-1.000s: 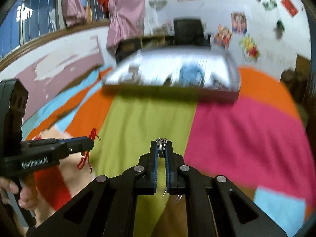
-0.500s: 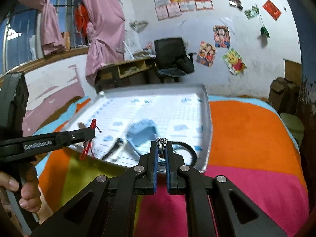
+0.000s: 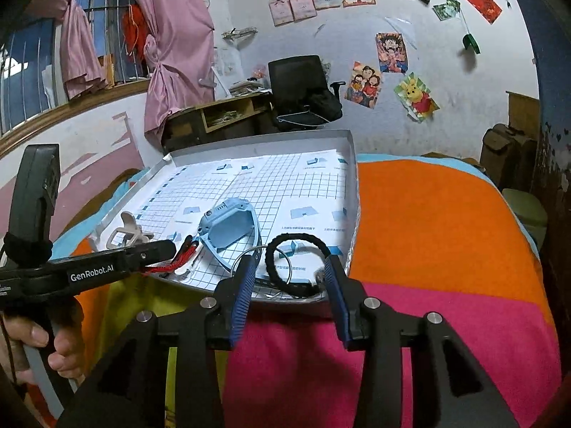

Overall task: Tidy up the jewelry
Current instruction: 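Carry the bracelet in the left tool while the right tool carries the ring to the tray, then open the left tool over the tray while the right tool releases the ring, then withdraw both tools from the tray back above the bedspread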

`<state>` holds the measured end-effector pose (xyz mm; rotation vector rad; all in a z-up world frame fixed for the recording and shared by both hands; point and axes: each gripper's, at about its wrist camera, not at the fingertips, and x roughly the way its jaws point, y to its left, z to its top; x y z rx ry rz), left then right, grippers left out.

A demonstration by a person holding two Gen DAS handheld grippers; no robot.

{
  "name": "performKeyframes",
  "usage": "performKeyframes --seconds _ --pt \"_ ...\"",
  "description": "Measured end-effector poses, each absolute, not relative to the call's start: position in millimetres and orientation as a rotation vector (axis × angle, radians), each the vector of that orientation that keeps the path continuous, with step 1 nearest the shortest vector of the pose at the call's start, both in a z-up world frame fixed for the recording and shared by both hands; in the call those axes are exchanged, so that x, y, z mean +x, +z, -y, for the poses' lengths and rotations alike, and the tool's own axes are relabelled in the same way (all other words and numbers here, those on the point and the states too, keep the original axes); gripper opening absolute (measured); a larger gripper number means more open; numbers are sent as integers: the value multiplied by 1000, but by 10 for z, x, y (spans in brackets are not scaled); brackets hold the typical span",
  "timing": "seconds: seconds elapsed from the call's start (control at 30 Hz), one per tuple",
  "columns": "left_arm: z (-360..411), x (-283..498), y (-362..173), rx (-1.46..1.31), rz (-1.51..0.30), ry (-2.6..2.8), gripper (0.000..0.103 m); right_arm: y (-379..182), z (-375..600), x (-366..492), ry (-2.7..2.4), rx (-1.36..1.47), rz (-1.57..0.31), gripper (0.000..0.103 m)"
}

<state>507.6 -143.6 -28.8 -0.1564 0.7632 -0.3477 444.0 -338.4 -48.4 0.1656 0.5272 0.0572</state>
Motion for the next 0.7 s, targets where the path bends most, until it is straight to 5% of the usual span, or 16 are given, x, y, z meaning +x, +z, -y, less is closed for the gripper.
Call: performKeyframes --seconds 0.17,0.23,0.37,0.53,0.7 --pt "1382 4927 -176 -166 -729 -349 37 -439 3408 4340 48 166 -504 50" --pt "1333 4819 -102 -177 -702 -343 58 -401 3419 4268 41 163 -485 53" --pt "1245 4567 53 -192 -641 -332 70 -283 3438 4066 31 158 -439 66" --pt "1085 4095 247 -202 -521 -281 100 -73 3408 3737 29 145 -371 79" --pt "886 3507 401 -203 -431 -216 103 158 3344 3332 16 138 -302 91"
